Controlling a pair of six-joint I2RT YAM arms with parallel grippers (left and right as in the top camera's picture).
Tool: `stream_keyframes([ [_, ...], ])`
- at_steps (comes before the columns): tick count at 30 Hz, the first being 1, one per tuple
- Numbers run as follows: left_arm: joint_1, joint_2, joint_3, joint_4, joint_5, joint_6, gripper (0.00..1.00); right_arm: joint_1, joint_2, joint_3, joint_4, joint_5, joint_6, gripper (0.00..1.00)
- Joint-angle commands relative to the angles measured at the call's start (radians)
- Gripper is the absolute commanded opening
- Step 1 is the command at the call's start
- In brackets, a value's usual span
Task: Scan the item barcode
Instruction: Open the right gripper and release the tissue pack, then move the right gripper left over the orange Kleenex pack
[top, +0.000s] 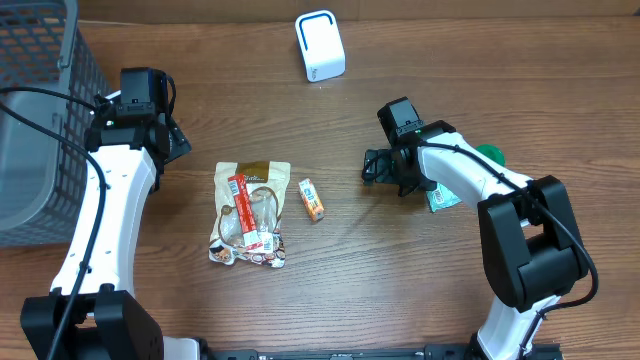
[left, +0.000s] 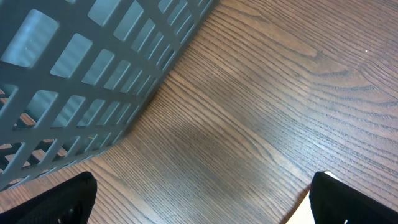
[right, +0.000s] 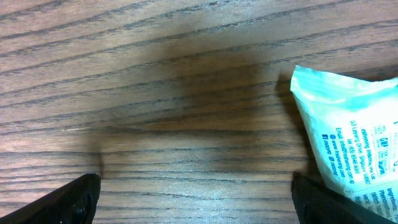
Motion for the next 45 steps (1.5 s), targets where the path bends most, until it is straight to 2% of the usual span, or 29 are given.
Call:
stream_keyframes([
  [1, -0.003, 0.004, 0.016, 0.003, -0.013, 0.019, 1.0, -0.003, -0.006, -0.007, 0.006, -0.01, 0.001, 1.0],
  [19, -0.003, 0.004, 0.016, 0.003, -0.013, 0.019, 1.0, -0.003, -0.006, -0.007, 0.008, -0.01, 0.001, 1.0],
  [26, -0.003, 0.004, 0.016, 0.003, -0.013, 0.019, 1.0, -0.003, -0.006, -0.007, 0.133, -0.033, 0.001, 1.0],
  [31, -0.003, 0.004, 0.016, 0.003, -0.013, 0.019, 1.0, -0.003, -0.006, -0.007, 0.087, -0.09, 0.0, 1.0],
  [33, -0.003, 0.004, 0.016, 0.003, -0.013, 0.019, 1.0, -0.005, -0.009, 0.001, 0.045, -0.084, -0.103, 1.0],
  [36, -0.003, 0.004, 0.016, 0.003, -0.013, 0.019, 1.0, -0.032, -0.035, 0.069, -0.05, -0.054, -0.162, 0.8],
  [39, -0.003, 0.004, 0.016, 0.003, -0.013, 0.019, 1.0, -0.05, -0.082, 0.18, -0.201, -0.055, -0.177, 0.69],
  [45, -0.003, 0.004, 0.016, 0.003, -0.013, 0.019, 1.0, -0.037, -0.194, 0.399, -0.428, -0.186, -0.177, 0.68],
])
